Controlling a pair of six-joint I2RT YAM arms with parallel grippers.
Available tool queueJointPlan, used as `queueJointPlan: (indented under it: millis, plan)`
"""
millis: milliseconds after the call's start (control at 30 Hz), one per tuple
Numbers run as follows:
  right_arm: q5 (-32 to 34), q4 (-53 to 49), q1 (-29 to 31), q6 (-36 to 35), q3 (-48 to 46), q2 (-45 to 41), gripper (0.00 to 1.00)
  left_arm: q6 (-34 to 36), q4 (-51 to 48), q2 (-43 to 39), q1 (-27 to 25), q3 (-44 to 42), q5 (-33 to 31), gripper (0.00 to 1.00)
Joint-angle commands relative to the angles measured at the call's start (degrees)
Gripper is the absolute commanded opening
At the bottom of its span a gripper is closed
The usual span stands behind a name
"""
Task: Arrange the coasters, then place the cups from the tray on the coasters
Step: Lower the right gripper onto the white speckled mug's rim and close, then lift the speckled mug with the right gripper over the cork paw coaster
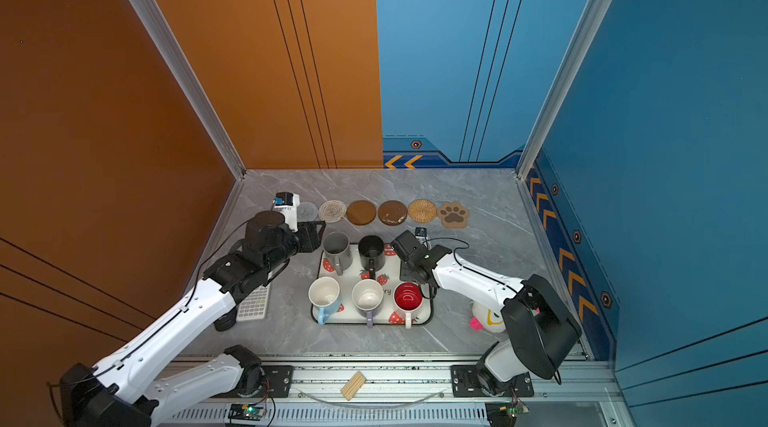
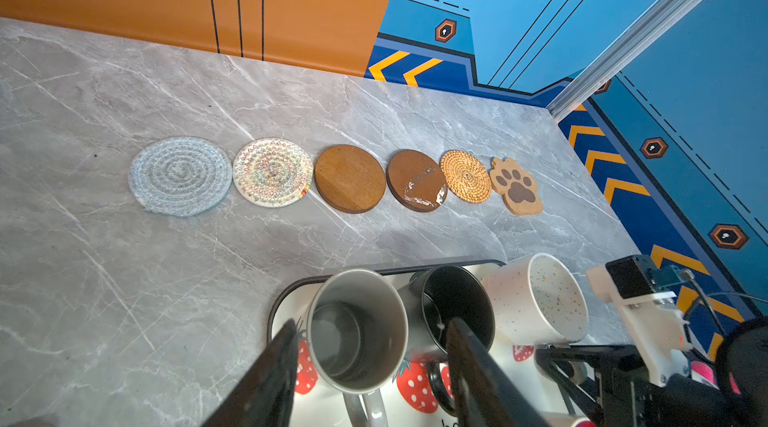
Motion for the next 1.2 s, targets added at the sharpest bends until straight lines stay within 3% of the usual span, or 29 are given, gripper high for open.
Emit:
queueJointPlan:
  millis: [0,467,833,1167]
  plan:
    - [3.45,-2.61,-0.26,0.02,0.93,-0.94,0.0,-0.07,0.23,0.04,0.56,0.09,1.01,0.58]
    - [10.25,-8.99,-0.22,-6.72,7.26,-8.65,0.0,-0.34,-0.01,-0.36,0.52,0.31,0.66,0.58]
    - [3.65,-9.72,-13.62,-15.32,16.91,-5.82,0.0,-0.35,-0.53,-0.53,0.37,0.29,-0.11,0.57]
    - [-2.29,-6.04,-24.88,-18.75,25.8,5.36,0.0,-0.3,-0.47,0.41,0.45,0.54,-0.17,0.57]
